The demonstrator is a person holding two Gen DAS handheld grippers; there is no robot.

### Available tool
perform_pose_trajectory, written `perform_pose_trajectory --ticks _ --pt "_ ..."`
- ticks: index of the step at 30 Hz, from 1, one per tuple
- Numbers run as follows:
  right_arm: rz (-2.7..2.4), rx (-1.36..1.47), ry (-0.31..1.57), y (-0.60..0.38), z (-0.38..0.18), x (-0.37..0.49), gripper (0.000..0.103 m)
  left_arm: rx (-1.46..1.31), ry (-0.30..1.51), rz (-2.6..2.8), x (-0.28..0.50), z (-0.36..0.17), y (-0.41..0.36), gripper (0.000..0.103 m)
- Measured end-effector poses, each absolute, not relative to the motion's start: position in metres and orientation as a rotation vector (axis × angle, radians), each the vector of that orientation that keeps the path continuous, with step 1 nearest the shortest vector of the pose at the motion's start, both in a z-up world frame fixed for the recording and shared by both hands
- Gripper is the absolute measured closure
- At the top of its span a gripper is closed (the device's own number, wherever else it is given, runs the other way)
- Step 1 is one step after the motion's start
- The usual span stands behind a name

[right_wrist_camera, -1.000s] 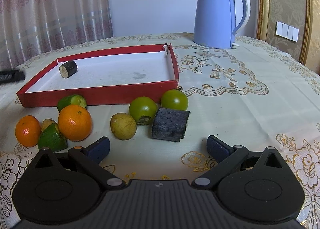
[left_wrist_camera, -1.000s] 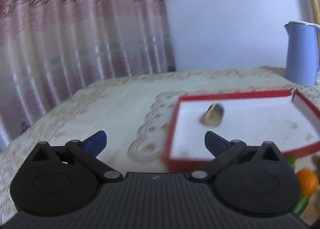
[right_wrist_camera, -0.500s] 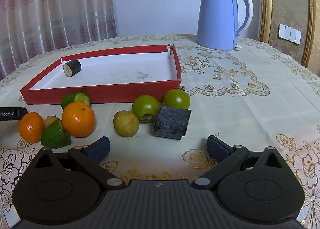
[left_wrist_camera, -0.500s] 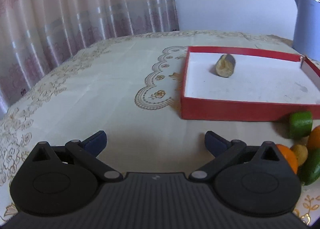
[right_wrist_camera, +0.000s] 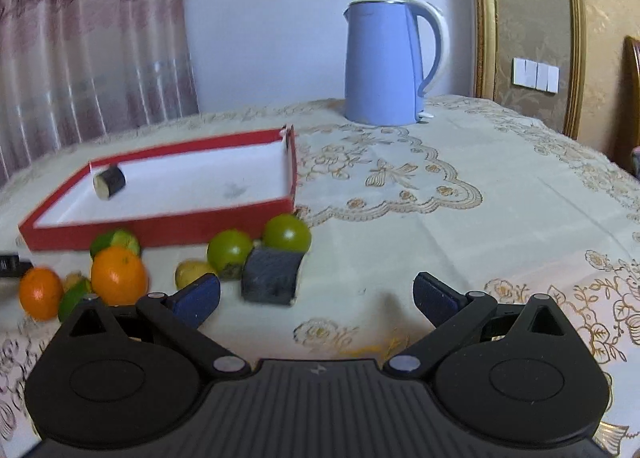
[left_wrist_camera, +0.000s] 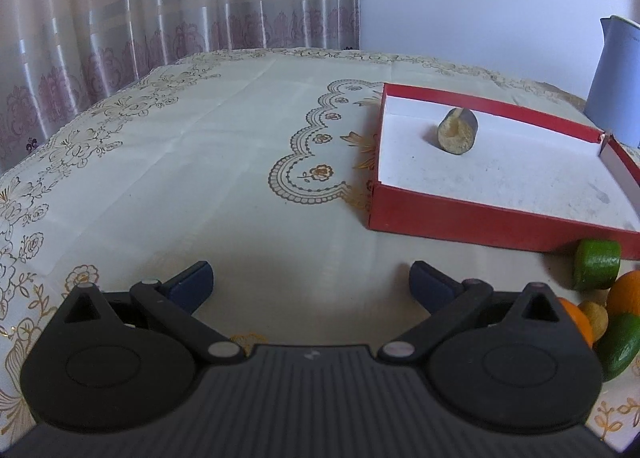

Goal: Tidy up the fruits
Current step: 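Close the right gripper on the dark eggplant chunk and lift it, then carry the eggplant chunk into the red tray and open the right gripper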

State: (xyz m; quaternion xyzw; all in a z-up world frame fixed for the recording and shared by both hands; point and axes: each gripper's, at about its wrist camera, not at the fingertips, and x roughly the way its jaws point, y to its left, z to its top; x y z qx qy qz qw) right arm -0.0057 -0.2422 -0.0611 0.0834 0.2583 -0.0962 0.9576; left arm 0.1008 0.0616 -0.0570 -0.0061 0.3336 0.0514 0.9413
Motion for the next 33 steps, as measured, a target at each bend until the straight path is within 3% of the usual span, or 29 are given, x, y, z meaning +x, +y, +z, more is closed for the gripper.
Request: perform_pose_trajectory --ticks 3,5,7,11,18,33 --pt "-0.190 0.148 0.524 -0.242 -0.059 -0.001 0.000 -0.015 0.681 0.104 0.101 -0.057 0.062 0.000" --pt "-0.184 0.143 0.532 -0.240 -0.061 0.003 0.005 -0.017 0.682 0.104 0.101 -0.057 0.062 0.000" --pt "-0.197 0.134 0.544 -0.238 -0.063 0.007 0.020 -0.018 0.682 0.104 0.101 -0.057 0.061 0.000" --pt "-0.191 0.153 0.579 -0.239 -0.067 0.016 0.032 -0.018 0.682 0.104 0.102 -0.057 0.061 0.000" --pt "-0.136 0.170 0.587 -0.236 -0.071 0.020 0.069 -0.017 0.682 0.104 0.101 -0.057 0.061 0.000" --pt "-0.111 0.049 0.445 -0.230 -0.033 0.020 0.071 -0.015 0.680 0.105 0.101 -0.057 0.061 0.000"
